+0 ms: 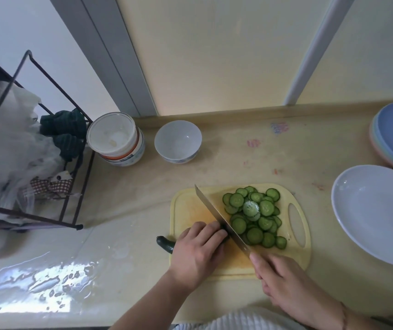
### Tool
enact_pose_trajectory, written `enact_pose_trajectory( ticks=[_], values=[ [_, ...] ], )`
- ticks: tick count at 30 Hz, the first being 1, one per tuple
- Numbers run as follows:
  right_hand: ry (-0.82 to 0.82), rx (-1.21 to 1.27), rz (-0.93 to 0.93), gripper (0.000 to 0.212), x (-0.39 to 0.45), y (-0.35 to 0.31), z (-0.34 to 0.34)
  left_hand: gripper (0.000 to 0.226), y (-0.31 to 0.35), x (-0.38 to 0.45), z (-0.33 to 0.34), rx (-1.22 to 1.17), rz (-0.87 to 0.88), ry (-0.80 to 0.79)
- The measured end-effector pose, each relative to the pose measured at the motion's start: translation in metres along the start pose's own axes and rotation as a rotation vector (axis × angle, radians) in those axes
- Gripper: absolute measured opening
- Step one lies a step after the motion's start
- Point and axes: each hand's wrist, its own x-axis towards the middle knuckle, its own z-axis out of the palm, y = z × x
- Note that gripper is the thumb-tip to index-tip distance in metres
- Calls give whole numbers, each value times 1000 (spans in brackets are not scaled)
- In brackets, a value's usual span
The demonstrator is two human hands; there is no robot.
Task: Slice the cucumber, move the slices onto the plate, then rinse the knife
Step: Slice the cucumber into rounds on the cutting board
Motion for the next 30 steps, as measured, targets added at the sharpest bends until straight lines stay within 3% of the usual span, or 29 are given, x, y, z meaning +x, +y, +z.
enact_pose_trajectory(
  ticks=[13,24,30],
  values=[
    [19,26,1,91,-10,7,-2,18,-2,-1,3,-24,17,20],
    [60,-123,-55,55,20,3,10,14,-1,-1,3,-37,12,21],
    [50,-48,3,51,31,8,8,17,3,2,-2,-51,-19,29]
  ],
)
